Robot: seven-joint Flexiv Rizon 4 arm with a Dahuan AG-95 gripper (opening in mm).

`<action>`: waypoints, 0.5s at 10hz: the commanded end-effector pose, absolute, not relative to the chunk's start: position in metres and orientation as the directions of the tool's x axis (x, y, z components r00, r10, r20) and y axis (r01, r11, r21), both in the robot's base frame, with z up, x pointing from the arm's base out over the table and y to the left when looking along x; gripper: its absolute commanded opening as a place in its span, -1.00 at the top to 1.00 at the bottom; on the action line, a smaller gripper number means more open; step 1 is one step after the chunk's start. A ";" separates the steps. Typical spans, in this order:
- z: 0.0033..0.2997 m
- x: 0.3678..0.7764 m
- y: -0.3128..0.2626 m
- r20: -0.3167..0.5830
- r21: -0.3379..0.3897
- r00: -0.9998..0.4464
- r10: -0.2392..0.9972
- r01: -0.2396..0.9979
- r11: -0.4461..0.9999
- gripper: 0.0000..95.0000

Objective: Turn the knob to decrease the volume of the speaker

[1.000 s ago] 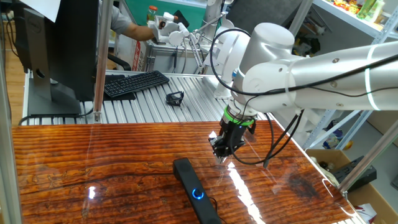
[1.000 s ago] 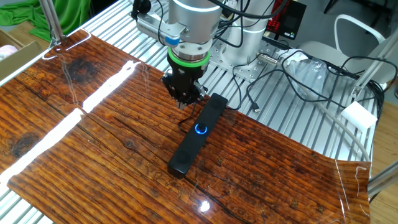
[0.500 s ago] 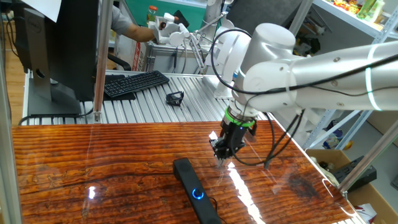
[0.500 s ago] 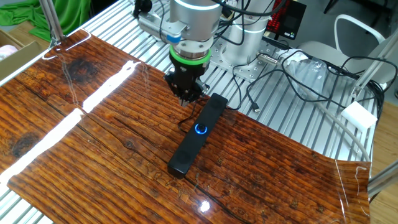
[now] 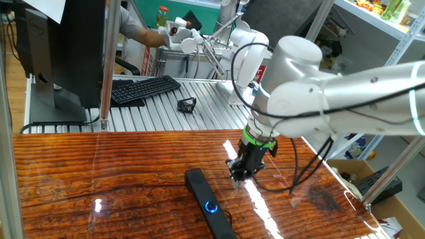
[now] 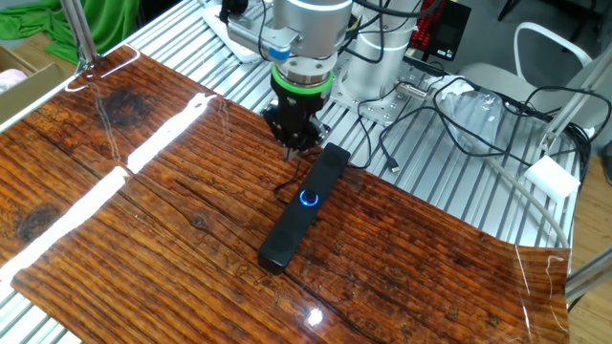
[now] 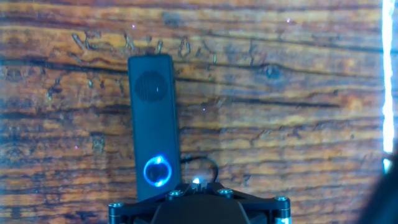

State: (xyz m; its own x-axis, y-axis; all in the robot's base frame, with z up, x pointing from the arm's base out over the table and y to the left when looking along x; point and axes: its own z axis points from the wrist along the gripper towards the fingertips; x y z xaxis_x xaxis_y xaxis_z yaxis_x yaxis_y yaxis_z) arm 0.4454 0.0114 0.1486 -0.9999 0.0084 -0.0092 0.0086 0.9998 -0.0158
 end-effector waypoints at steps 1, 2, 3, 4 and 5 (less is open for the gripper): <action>0.148 0.440 0.016 -0.008 -0.014 -1.000 0.028 0.029 0.999 1.00; 0.145 0.437 0.021 -0.009 -0.013 -0.999 0.050 0.050 0.999 1.00; 0.140 0.434 0.026 -0.009 -0.011 -0.998 0.070 0.070 0.998 1.00; 0.136 0.431 0.031 -0.009 -0.011 -0.996 0.087 0.087 0.996 1.00; 0.133 0.428 0.036 -0.008 -0.010 -0.995 0.097 0.097 0.995 1.00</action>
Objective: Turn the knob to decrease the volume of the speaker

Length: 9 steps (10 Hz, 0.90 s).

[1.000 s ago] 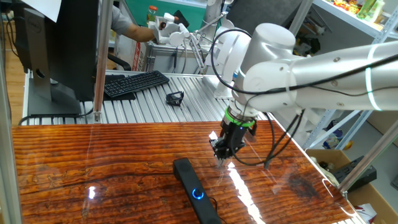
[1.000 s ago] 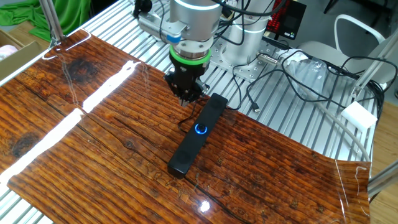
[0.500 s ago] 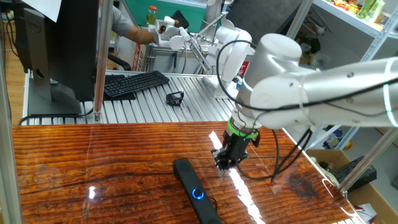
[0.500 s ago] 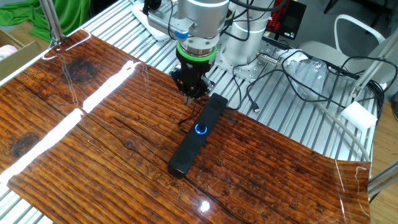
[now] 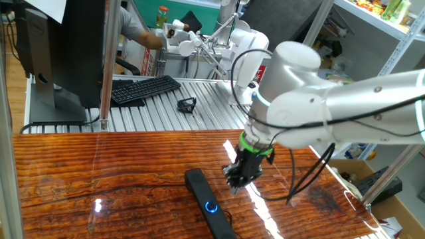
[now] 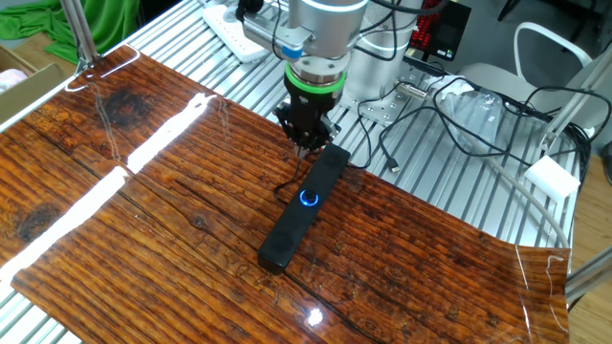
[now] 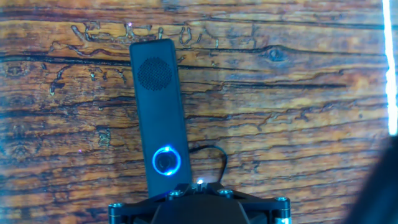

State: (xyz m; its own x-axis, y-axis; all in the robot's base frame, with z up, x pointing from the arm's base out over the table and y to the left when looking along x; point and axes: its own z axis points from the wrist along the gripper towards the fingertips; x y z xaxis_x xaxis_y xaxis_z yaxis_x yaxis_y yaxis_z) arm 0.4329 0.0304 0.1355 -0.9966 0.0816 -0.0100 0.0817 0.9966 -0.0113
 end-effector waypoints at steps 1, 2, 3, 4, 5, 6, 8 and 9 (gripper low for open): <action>0.129 0.426 0.041 -0.005 -0.007 -0.993 0.115 0.115 0.993 1.00; 0.127 0.424 0.045 -0.005 -0.008 -0.992 0.126 0.126 0.992 1.00; 0.124 0.422 0.050 -0.002 -0.009 -0.990 0.142 0.142 0.990 1.00; 0.120 0.421 0.052 -0.002 -0.010 -0.988 0.155 0.155 0.988 1.00; 0.117 0.421 0.053 -0.002 -0.010 -0.987 0.163 0.163 0.987 1.00; 0.110 0.421 0.053 -0.004 -0.009 -0.984 0.176 0.177 0.984 1.00; 0.104 0.420 0.053 -0.006 -0.009 -0.984 0.180 0.180 0.984 1.00; 0.102 0.420 0.054 -0.006 -0.013 -0.987 0.161 0.161 0.987 1.00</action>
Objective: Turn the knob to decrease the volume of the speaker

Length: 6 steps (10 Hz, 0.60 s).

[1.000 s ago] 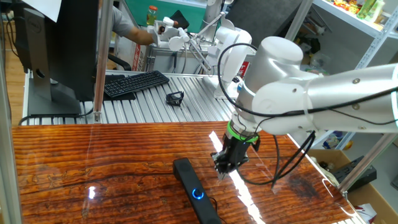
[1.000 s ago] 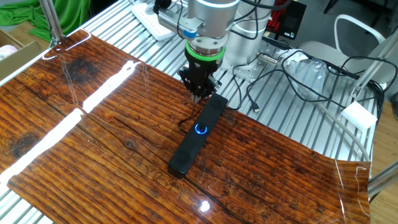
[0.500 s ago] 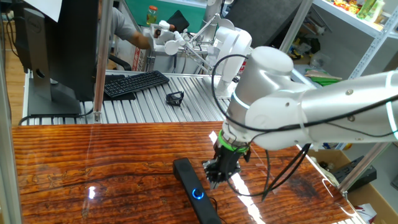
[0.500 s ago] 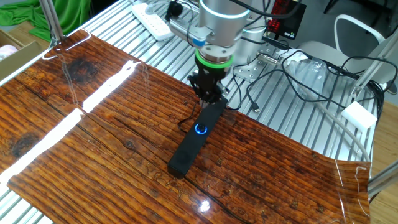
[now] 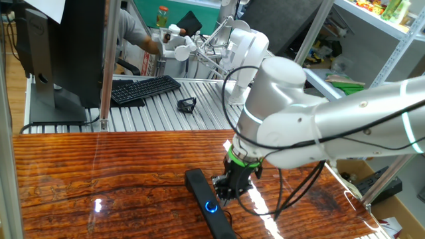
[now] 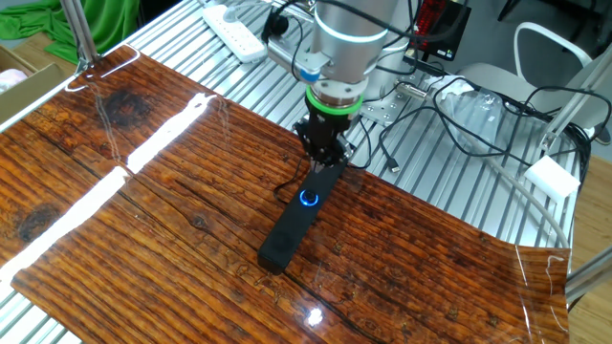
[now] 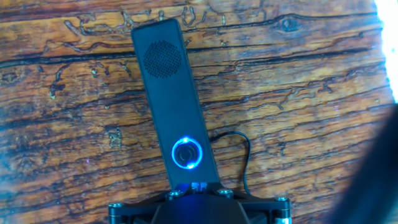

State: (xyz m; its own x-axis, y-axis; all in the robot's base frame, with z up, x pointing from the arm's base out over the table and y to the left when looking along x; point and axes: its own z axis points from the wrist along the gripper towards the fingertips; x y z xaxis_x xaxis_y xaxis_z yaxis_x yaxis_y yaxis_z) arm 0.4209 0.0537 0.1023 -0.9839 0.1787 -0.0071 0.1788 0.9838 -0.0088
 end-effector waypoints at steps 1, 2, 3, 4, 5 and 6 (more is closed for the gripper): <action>0.100 0.419 0.054 0.002 -0.002 -0.984 0.177 0.177 0.984 1.00; 0.099 0.416 0.053 0.022 0.014 -0.974 0.227 0.227 0.974 1.00; 0.099 0.414 0.052 0.028 0.011 -0.960 0.278 0.278 0.960 1.00; 0.098 0.412 0.051 0.027 0.004 -0.942 0.335 0.336 0.942 1.00; 0.098 0.411 0.051 0.037 0.000 -0.917 0.397 0.397 0.918 1.00; 0.098 0.411 0.050 0.041 -0.007 -0.878 0.476 0.476 0.879 1.00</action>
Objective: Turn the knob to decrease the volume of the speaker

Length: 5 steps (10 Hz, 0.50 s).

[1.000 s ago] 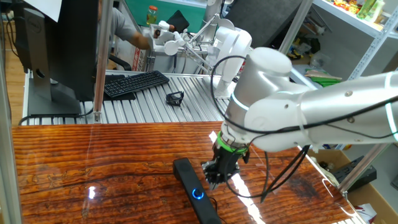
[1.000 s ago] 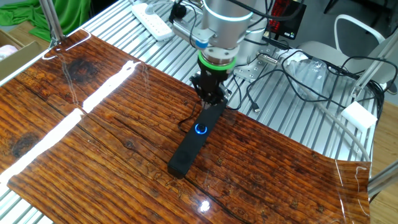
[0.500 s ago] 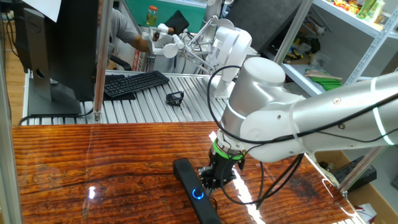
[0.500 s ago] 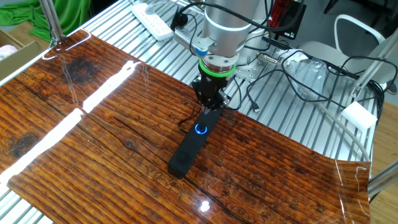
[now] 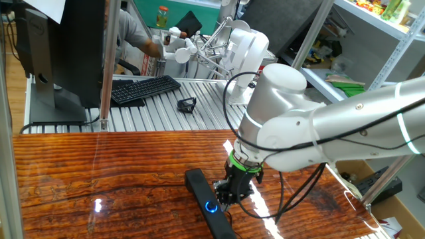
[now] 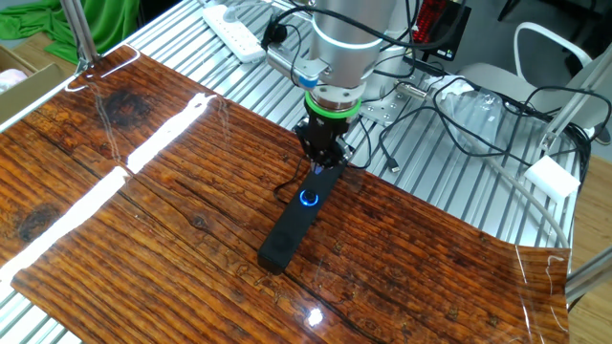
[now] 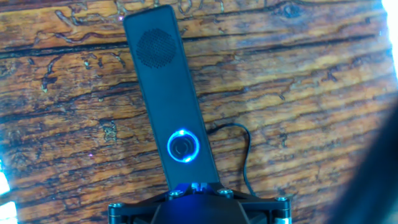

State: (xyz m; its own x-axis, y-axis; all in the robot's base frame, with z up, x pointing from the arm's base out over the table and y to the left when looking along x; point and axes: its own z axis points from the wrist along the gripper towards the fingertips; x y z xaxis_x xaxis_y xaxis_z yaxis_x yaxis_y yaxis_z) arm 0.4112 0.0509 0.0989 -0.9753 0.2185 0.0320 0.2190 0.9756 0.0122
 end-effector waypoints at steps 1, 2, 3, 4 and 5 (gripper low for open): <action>0.097 0.410 0.051 0.040 -0.010 -0.838 0.544 0.544 0.839 1.00; 0.097 0.410 0.051 0.036 -0.012 -0.796 0.605 0.605 0.796 1.00; 0.098 0.410 0.051 0.034 -0.015 -0.755 0.655 0.655 0.755 1.00; 0.098 0.410 0.051 0.034 -0.016 -0.726 0.686 0.686 0.727 1.00; 0.098 0.410 0.051 0.033 -0.017 -0.681 0.731 0.731 0.682 1.00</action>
